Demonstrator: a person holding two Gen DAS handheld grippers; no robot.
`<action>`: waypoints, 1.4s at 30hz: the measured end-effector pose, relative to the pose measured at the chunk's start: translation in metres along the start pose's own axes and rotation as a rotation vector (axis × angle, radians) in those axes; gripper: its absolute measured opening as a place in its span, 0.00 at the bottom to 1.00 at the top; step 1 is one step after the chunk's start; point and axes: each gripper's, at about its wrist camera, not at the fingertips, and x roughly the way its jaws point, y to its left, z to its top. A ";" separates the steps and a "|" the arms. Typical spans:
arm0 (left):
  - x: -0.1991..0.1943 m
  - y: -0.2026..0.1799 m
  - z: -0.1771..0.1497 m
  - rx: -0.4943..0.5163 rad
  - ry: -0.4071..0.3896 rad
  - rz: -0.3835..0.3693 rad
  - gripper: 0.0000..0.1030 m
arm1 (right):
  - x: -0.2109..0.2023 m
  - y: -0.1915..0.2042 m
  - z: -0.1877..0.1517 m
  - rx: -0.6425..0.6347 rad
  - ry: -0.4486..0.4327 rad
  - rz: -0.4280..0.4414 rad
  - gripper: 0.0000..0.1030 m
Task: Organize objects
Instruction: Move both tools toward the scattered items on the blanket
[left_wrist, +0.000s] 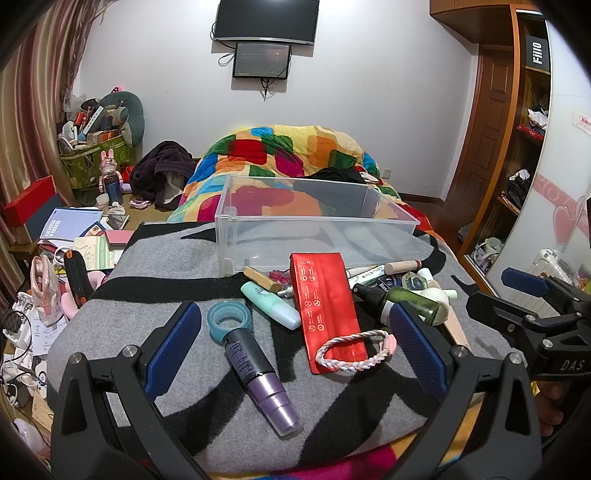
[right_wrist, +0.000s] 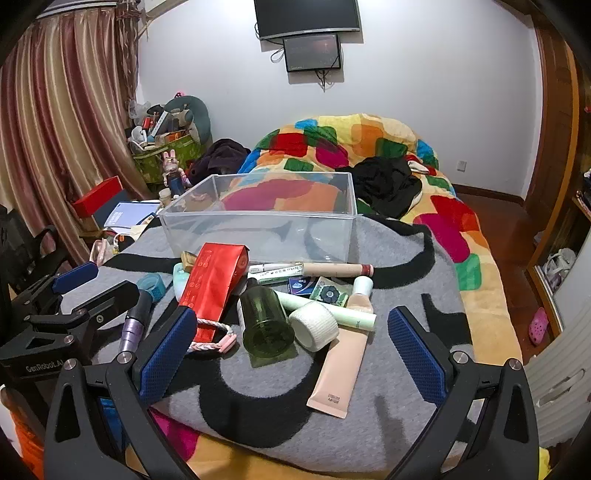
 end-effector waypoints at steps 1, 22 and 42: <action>0.000 0.000 0.000 0.000 0.000 0.000 1.00 | 0.000 0.000 0.000 0.002 0.001 0.001 1.00; 0.000 0.000 0.000 -0.004 -0.001 0.008 1.00 | -0.001 0.004 0.000 -0.007 -0.002 0.008 1.00; 0.005 0.005 -0.006 -0.017 0.040 -0.011 0.78 | 0.006 -0.008 -0.008 0.005 0.041 0.039 0.86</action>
